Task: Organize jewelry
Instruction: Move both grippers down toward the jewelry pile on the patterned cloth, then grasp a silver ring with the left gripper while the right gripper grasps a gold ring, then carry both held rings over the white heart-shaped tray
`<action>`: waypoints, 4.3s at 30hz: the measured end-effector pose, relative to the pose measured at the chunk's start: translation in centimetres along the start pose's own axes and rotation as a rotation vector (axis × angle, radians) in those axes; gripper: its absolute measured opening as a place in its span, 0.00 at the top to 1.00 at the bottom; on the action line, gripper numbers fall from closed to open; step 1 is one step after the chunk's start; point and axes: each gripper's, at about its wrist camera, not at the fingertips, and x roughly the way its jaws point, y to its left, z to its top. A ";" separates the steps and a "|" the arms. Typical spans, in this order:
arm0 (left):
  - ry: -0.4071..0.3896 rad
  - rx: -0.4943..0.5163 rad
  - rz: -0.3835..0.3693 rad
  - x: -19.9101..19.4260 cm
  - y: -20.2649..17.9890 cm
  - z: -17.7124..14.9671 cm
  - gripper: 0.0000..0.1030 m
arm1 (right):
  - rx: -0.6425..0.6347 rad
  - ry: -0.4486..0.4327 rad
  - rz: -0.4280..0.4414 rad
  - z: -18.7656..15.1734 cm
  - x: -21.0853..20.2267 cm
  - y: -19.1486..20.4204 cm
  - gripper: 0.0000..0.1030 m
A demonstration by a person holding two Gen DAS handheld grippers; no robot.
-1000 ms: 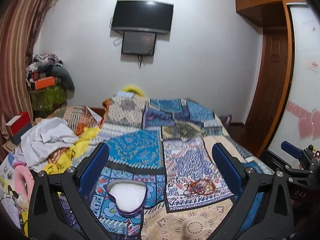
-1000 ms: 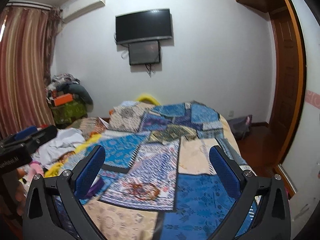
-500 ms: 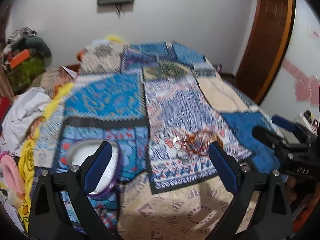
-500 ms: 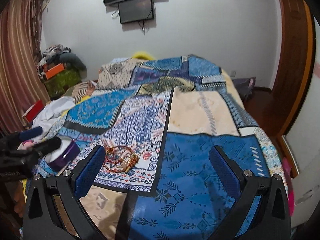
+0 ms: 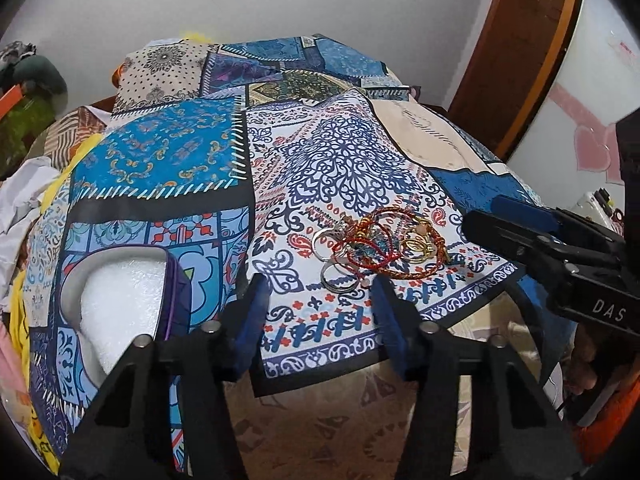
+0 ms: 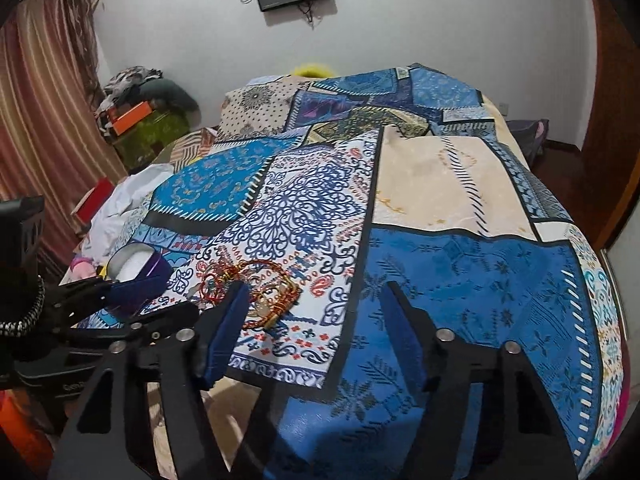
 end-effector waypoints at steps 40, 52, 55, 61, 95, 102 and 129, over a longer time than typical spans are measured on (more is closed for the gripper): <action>-0.068 0.007 -0.034 -1.6 1.4 -0.6 0.79 | -0.198 0.117 -0.032 -0.5 3.3 4.4 0.80; -0.092 -0.021 -0.033 -2.8 2.2 -1.0 0.79 | -0.260 0.123 -0.073 -0.9 3.2 4.8 0.92; -0.106 -0.020 -0.032 -3.5 2.2 -1.0 0.79 | -0.241 0.122 -0.065 -0.8 3.0 4.8 0.93; -0.132 -0.027 -0.030 -4.9 2.3 -1.2 0.79 | -0.228 0.108 -0.056 -0.7 2.1 5.3 0.93; -0.315 -0.147 0.164 -13.7 10.5 -1.7 0.79 | -0.259 -0.093 0.147 4.1 -0.4 15.8 0.93; -0.266 -0.192 0.159 -11.9 12.9 -1.9 0.79 | -0.284 -0.021 0.180 3.9 2.7 17.0 0.93; -0.116 -0.227 0.086 -4.7 14.8 -1.7 0.79 | -0.315 0.208 0.216 2.1 10.0 17.4 0.93</action>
